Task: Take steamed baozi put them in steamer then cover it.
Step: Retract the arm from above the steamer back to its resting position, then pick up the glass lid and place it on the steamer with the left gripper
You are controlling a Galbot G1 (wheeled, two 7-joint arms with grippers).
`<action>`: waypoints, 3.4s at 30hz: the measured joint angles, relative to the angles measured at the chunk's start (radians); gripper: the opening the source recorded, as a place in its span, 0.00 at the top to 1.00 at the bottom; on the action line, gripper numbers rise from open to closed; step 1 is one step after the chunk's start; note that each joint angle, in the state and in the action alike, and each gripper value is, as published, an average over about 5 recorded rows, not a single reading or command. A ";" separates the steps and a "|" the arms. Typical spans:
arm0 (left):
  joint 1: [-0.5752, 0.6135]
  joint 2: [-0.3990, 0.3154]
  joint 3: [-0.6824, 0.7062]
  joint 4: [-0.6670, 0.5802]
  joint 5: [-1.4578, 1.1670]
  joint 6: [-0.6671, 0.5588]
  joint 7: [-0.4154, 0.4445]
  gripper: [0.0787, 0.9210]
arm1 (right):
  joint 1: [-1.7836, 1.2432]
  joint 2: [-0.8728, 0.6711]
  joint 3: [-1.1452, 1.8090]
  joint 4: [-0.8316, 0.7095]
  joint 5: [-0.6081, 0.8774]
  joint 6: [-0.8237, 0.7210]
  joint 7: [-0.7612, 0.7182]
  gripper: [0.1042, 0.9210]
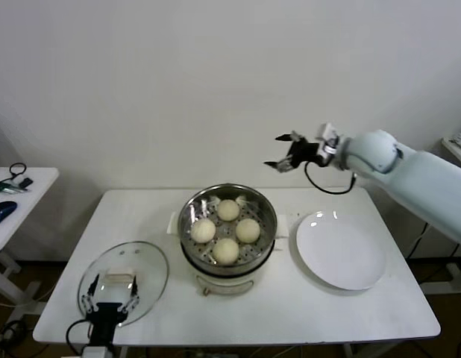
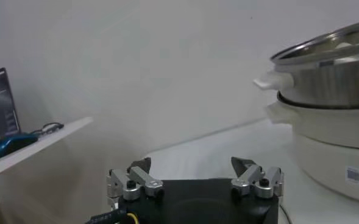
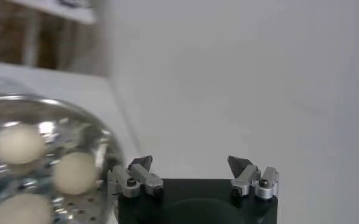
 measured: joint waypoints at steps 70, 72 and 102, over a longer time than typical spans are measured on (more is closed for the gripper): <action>-0.240 0.184 0.020 0.503 1.131 -0.018 -0.395 0.12 | -1.718 0.539 1.321 0.057 -0.419 0.825 0.126 0.12; -0.256 0.190 0.023 0.515 1.124 -0.011 -0.388 0.12 | -1.724 0.542 1.324 0.059 -0.419 0.828 0.125 0.12; -0.314 0.192 0.037 0.575 1.104 0.015 -0.352 0.93 | -1.743 0.571 1.324 0.077 -0.443 0.842 0.105 0.12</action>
